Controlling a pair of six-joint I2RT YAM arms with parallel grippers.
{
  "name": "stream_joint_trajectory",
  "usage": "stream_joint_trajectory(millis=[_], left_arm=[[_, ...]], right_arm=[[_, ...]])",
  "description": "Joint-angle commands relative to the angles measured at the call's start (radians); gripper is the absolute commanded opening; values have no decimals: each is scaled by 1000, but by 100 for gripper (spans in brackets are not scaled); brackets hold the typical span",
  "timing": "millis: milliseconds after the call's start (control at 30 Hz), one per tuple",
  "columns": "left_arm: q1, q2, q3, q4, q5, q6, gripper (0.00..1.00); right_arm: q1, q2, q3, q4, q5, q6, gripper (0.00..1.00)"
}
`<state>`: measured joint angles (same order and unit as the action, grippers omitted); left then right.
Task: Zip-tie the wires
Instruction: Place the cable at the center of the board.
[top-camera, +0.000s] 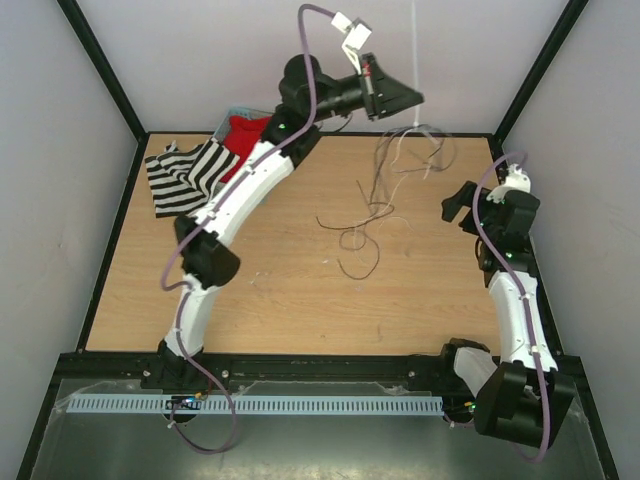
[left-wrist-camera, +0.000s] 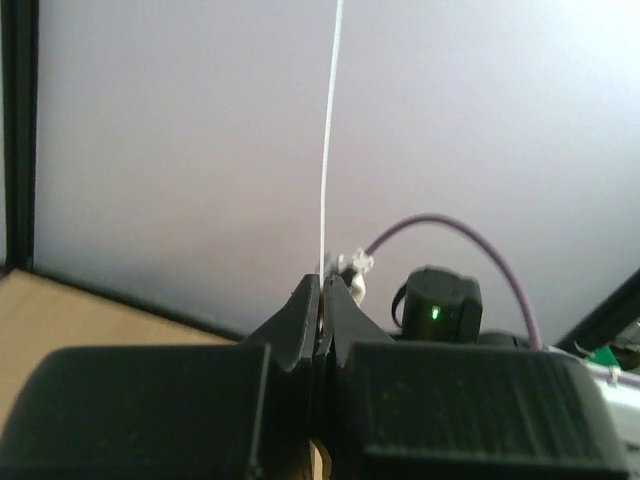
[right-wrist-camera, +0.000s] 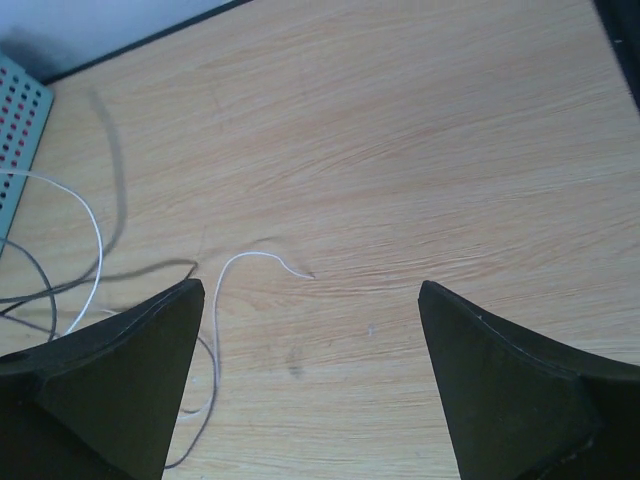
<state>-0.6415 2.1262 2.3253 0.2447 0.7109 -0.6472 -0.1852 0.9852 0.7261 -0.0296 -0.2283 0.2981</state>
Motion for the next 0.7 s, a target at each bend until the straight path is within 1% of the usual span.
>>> stream_joint_trajectory(millis=[0,33,100,167,267,333,367,433,467,600,667], left_arm=[[-32,191,415,-62,-88,-10,0],[-36,224,456,-48,-113,-19,0],[-40,228,436,4,-134,-31,0],[-39,177,339,58,-138,-37,0],[-38,102,200,89,-129,-24,0],[-35,66,129,105,-124,-22,0],[-33,51,104,110,-124,-23,0],[-26,38,80,116,-116,-30,0],[-20,35,77,117,-111,-43,0],[-3,24,74,135,-88,-88,0],[-3,17,74,140,-82,-92,0]], right_arm=[[-51,-10,35,50,-50,20,99],[-53,-8,43,50,-50,15,99],[-61,-2,58,58,-101,7,99],[-61,-8,63,85,-216,-11,99],[-61,-35,31,151,-396,-12,99],[-57,-40,-32,271,-557,47,99],[-52,-42,-83,358,-621,92,99],[-37,-48,-147,490,-707,154,99],[-19,-52,-165,513,-718,150,99],[49,-68,-197,524,-682,78,99],[72,-67,-225,572,-678,102,99]])
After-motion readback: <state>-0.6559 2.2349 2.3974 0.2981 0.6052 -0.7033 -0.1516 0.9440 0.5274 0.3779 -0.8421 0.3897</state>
